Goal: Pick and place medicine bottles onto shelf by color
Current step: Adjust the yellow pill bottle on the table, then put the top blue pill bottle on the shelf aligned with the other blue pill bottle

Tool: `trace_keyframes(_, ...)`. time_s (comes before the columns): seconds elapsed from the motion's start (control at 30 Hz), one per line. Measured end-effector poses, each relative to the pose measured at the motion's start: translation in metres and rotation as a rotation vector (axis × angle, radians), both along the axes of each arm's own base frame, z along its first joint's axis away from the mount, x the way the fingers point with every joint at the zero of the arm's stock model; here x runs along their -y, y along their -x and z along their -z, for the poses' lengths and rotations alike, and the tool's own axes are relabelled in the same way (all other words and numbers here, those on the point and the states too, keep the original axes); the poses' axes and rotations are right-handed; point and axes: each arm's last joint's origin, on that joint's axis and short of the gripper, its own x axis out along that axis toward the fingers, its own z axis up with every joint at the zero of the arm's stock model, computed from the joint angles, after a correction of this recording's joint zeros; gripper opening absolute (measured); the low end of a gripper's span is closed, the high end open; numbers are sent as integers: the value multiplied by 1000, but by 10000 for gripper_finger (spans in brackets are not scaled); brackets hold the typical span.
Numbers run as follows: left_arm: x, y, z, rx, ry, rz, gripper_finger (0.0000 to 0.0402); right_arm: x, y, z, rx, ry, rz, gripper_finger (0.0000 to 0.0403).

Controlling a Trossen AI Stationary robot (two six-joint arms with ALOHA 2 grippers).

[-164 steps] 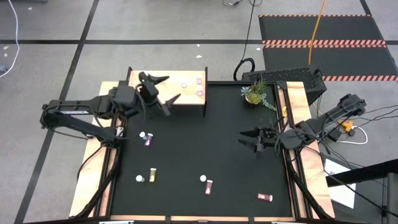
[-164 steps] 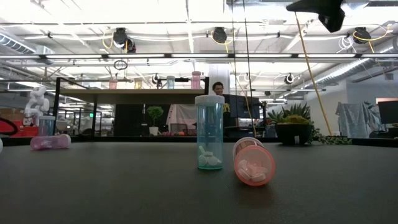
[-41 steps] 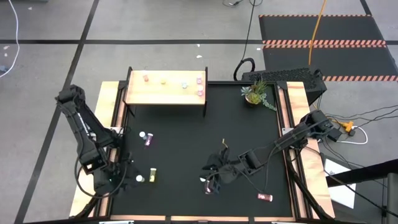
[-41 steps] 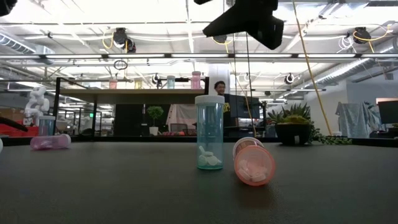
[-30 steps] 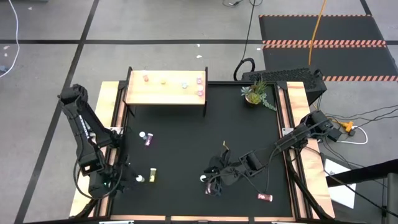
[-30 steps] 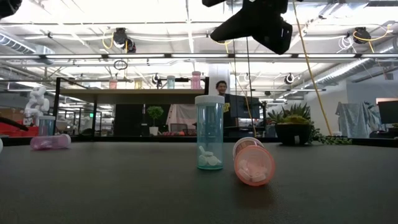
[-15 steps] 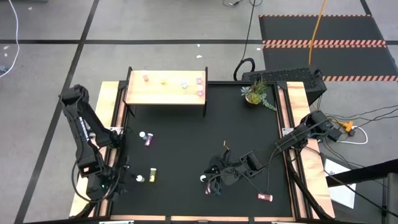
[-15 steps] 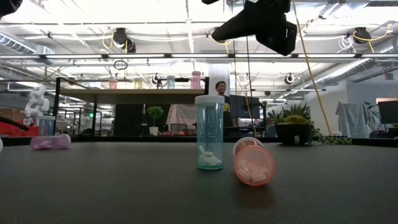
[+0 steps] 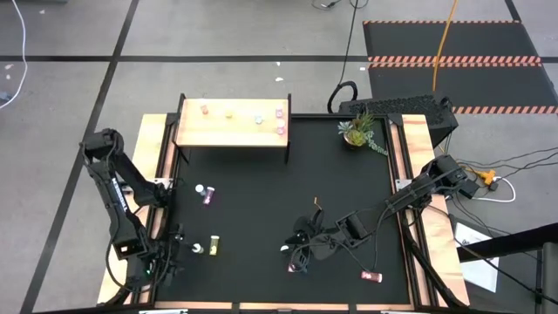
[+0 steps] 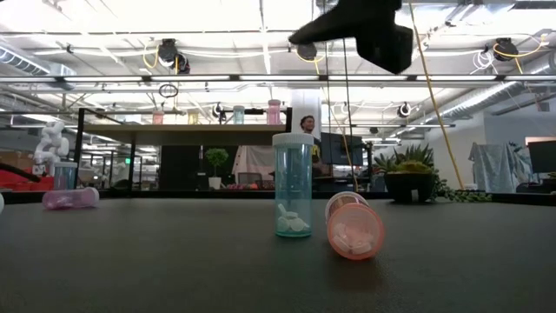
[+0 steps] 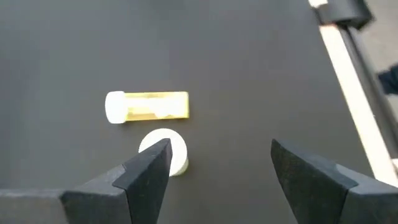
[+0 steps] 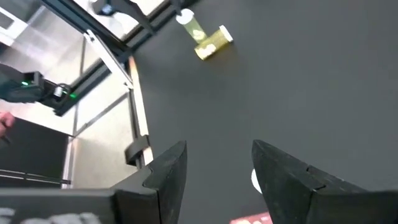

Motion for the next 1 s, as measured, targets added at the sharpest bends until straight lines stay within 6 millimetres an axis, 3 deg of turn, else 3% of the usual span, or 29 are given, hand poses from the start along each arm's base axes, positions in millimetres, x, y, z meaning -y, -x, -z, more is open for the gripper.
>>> trace_keyframes(0.13, -2, -1, -2, 34, 23, -67, 278, -1, -3, -4, 52, 9, 6, 176)
trace_keyframes(0.43, -9, -3, -36, 82, 97, -80, 278, -1, -4, -7, 90, 36, -21, 176)
trace_keyframes(0.6, -42, -12, -51, 124, 11, -303, 278, 2, -5, -6, 83, 46, -17, 176)
trace_keyframes(0.83, -101, -21, -59, 106, -16, -809, 278, 9, -9, -6, 79, 66, -7, 176)
trace_keyframes(1.0, -121, -27, -61, 59, -43, -935, 278, 11, -9, -6, 82, 107, -31, 176)
